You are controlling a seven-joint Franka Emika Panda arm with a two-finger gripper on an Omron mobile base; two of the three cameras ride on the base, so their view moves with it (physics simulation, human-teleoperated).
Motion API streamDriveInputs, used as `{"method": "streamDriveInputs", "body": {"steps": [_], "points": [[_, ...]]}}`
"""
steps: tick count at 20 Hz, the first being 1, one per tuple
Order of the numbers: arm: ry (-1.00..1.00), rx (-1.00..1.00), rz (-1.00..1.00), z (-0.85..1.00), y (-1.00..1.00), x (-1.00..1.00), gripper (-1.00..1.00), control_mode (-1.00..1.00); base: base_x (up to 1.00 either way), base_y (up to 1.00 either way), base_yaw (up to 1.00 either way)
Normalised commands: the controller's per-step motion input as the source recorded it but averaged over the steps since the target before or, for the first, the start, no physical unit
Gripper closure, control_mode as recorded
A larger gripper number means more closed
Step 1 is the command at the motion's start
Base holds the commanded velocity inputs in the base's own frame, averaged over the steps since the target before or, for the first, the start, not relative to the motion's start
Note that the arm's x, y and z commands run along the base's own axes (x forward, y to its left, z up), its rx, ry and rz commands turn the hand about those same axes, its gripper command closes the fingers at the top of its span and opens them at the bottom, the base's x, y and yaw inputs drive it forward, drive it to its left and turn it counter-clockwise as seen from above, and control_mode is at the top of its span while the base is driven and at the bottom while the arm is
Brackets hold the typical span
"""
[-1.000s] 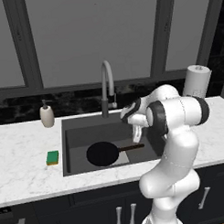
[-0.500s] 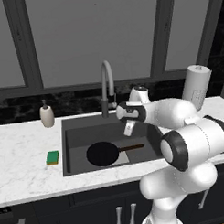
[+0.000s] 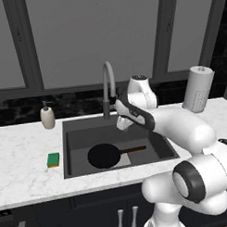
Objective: Pick the pan and sponge and place them into the sink. Then turn on the water.
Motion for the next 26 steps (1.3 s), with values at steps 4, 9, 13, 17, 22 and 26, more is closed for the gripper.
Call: {"method": "streamDriveInputs", "body": {"steps": [4,9,13,17,22,26], "points": [[0.0,0.03,-0.63,0.43,0.4,-0.57,-1.0,-1.0,0.0,0.0,0.0],[0.06,0.03,-0.61,0.3,0.49,-0.41,-1.0,-1.0,0.0,0.0,0.0],[0.09,0.04,-0.48,0.04,0.92,0.1,-1.0,-1.0,0.0,0.0,0.0],[0.08,0.01,-0.25,-0.01,0.89,0.29,-1.0,-1.0,0.0,0.0,0.0],[0.18,-0.04,0.0,-0.05,1.0,0.31,-1.0,-1.0,0.0,0.0,0.0],[0.08,-0.02,0.17,-0.01,0.84,0.12,-1.0,-1.0,0.0,0.0,0.0]]}}
